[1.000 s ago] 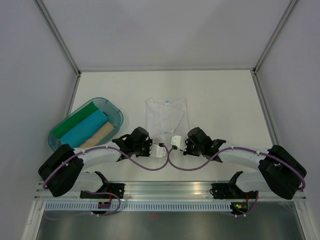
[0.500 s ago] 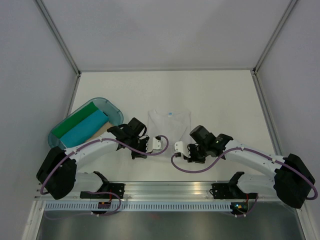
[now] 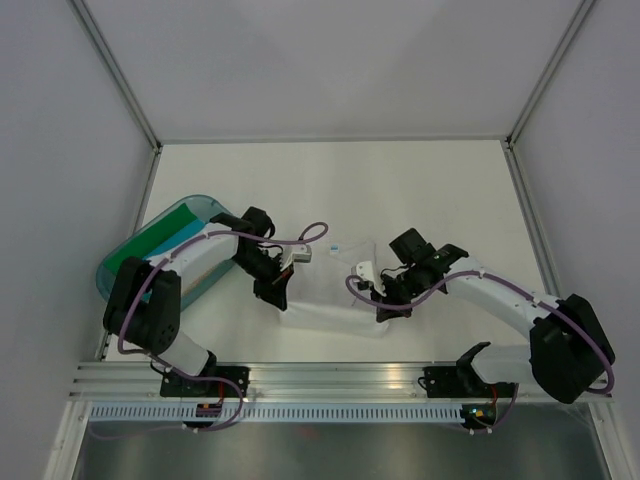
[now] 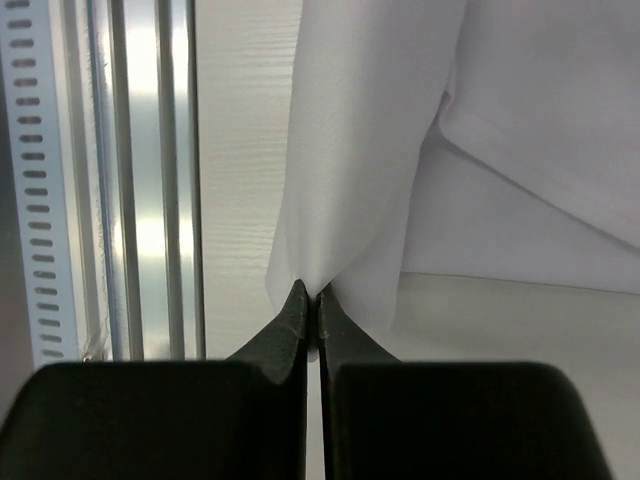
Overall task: Roll the t-shirts
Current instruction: Roll the tshirt
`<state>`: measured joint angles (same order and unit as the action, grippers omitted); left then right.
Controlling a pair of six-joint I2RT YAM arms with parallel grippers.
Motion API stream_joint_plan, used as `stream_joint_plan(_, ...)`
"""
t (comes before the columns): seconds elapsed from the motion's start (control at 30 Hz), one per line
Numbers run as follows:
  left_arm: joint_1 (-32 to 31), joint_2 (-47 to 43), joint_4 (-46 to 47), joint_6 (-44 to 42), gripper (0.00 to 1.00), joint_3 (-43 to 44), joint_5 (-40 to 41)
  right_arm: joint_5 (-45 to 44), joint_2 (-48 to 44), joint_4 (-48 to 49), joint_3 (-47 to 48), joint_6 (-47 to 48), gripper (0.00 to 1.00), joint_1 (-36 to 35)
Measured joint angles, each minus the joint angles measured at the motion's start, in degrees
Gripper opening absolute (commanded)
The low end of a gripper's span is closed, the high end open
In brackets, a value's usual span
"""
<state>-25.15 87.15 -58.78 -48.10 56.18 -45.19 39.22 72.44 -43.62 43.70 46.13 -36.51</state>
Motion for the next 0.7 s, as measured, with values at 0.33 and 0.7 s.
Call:
stream_joint_plan(0.33, 7.5, 10.86, 3.02, 1.16, 0.02, 4.11, 0.61, 3.21, 14.91, 9.42, 5.14, -7.37, 0.2, 9.29)
stream_joint_plan(0.7, 8.04, 16.9, 8.61, 4.96, 0.12, 6.12, 5.33, 2.67, 20.37, 18.1, 5.22, -16.52, 0.4, 13.16)
